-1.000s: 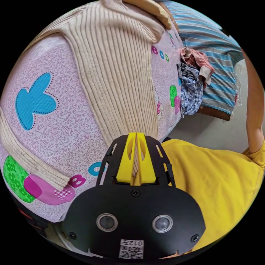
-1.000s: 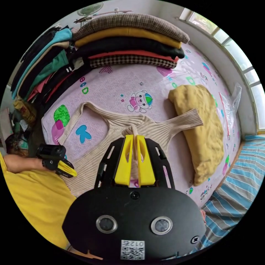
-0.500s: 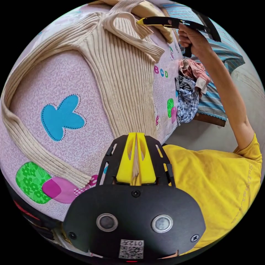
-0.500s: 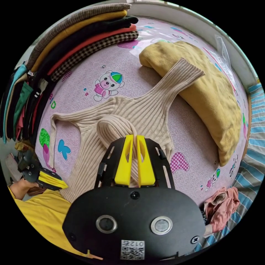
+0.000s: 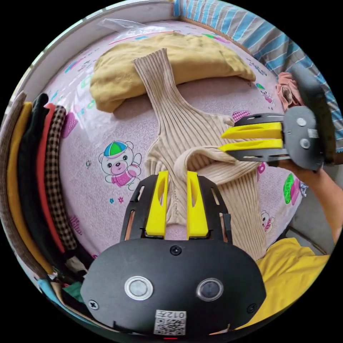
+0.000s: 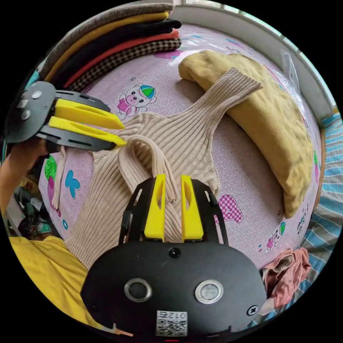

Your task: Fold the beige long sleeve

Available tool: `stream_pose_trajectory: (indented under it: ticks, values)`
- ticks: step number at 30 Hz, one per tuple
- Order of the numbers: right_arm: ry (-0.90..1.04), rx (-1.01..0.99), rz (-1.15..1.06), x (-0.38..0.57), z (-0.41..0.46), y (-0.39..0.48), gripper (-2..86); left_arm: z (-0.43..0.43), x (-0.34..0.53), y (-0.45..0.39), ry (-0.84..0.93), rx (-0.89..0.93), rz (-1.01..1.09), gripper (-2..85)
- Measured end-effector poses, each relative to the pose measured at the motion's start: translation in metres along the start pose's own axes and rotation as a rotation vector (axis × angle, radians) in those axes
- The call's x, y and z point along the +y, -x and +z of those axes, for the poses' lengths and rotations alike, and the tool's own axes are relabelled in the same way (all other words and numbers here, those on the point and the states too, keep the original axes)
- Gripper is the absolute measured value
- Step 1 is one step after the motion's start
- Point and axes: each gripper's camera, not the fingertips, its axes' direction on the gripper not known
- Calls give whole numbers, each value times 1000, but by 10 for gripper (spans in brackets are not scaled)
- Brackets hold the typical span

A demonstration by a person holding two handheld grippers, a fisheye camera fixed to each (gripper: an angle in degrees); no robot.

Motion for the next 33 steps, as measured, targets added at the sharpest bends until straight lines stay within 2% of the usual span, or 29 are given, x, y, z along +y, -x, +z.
stream_pose_trajectory:
  ticks: [2, 6, 9, 11, 13, 17, 18, 20, 23, 24, 27, 29, 33]
  values:
    - [-121, -38, 53, 20, -17, -12, 59, 13, -16, -26, 20, -28, 71, 40]
    - [-236, -146, 82, 46, -24, -16, 46, 22, -24, -63, 26, -118, 161, 32]
    - [-190, -183, 66, 49, -2, -7, 41, 34, -23, -92, 47, -152, 232, 22]
    - [-123, -57, 56, 51, 21, 3, 30, 36, -11, -116, 6, -235, 285, 15]
    - [-138, 29, 30, 58, 27, 8, 24, 30, 9, -137, -66, -300, 373, 12]
    - [-164, -83, -11, 76, 32, 7, 18, 47, 70, -177, -65, -423, 518, 11]
    - [-172, -98, -18, 79, 33, 8, 17, 52, 78, -181, -66, -449, 523, 11]
    - [-158, -123, -25, 85, 46, 13, 16, 54, 103, -198, -190, -602, 501, 14]
    - [-157, -141, 13, 86, 51, 12, 16, 46, 102, -206, -173, -676, 474, 17]
    - [-151, -148, 20, 86, 52, 11, 16, 39, 101, -205, -174, -664, 463, 17]
    - [-121, -191, 38, 86, 56, 4, 17, -16, 93, -177, -215, -477, 357, 16]
    - [-115, -215, 53, 87, 60, -1, 16, -62, 88, -127, -247, -214, 192, 12]
    - [-112, -248, 77, 92, 65, -7, 16, -97, 103, -27, -294, 145, -143, 8]
